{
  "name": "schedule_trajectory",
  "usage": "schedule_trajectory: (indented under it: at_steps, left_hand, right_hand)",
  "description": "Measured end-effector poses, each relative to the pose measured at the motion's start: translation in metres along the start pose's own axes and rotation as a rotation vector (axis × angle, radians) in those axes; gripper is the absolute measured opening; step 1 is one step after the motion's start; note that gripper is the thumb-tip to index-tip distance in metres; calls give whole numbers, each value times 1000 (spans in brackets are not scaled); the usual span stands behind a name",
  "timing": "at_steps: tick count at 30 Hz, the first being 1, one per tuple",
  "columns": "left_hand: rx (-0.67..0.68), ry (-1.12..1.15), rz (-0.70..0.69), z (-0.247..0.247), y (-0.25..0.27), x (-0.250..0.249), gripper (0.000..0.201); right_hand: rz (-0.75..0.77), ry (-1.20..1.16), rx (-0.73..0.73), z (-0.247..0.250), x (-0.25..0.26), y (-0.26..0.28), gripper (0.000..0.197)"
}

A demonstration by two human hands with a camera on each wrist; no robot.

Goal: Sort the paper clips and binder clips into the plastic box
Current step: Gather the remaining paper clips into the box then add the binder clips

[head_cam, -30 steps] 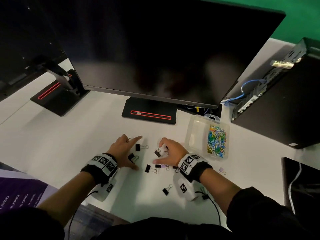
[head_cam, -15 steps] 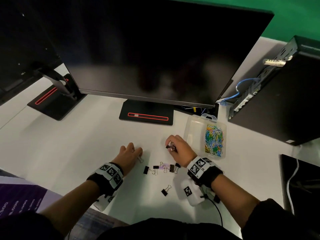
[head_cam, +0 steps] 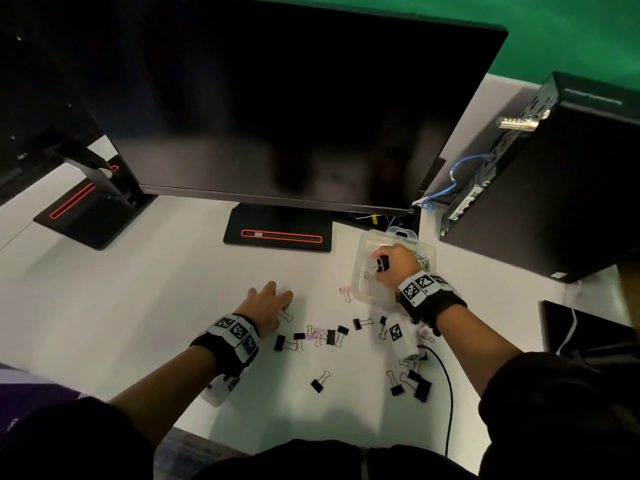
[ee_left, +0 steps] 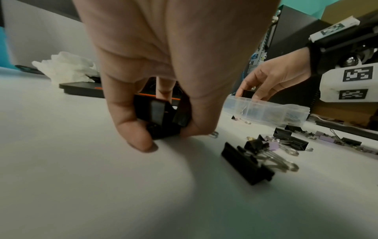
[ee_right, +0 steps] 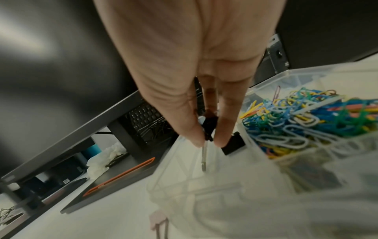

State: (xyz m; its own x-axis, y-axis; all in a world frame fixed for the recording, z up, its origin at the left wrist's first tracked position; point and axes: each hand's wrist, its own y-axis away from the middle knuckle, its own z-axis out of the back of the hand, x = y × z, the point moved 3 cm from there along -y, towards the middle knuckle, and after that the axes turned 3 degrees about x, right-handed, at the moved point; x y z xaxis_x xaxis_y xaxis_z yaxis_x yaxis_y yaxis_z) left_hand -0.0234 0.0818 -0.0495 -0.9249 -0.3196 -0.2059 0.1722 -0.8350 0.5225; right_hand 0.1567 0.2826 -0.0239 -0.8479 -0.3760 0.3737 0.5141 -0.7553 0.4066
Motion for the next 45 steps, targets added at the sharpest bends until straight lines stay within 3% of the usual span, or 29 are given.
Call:
schedule_trajectory:
  at_steps: [6, 11, 14, 18, 22, 26, 33, 38, 45]
  left_hand:
    - [22, 35, -13, 5, -13, -8, 27]
    - [-17, 197, -78, 21, -23, -26, 25]
    - [-78, 225, -148, 39, -32, -50, 26]
    - [-140, 267, -250, 68, -47, -87, 26]
    - [-151, 289, -292, 84, -64, -113, 25]
    - [-126, 336, -300, 91, -76, -130, 24]
    - [-97, 477, -230, 78, -95, -156, 23]
    - [-96, 470, -122, 67, -107, -159, 33]
    - [-164, 521, -147, 72, -101, -152, 42]
  right_hand:
    - [7, -135, -222, 4, 0, 10, 20]
    - [83, -176, -87, -1, -5, 23, 6]
    - [126, -140, -150, 2, -8, 29, 9]
    - [69, -182, -258, 8, -6, 26, 15]
    - [77, -105, -190, 10, 2, 23, 11]
    - [89, -121, -243, 16, -8, 25, 27]
    - [66, -317, -443, 28, -59, 58, 23]
    - [41, -319, -467, 21, -91, 90, 23]
    - [-17, -280, -390, -2, -121, 120, 21]
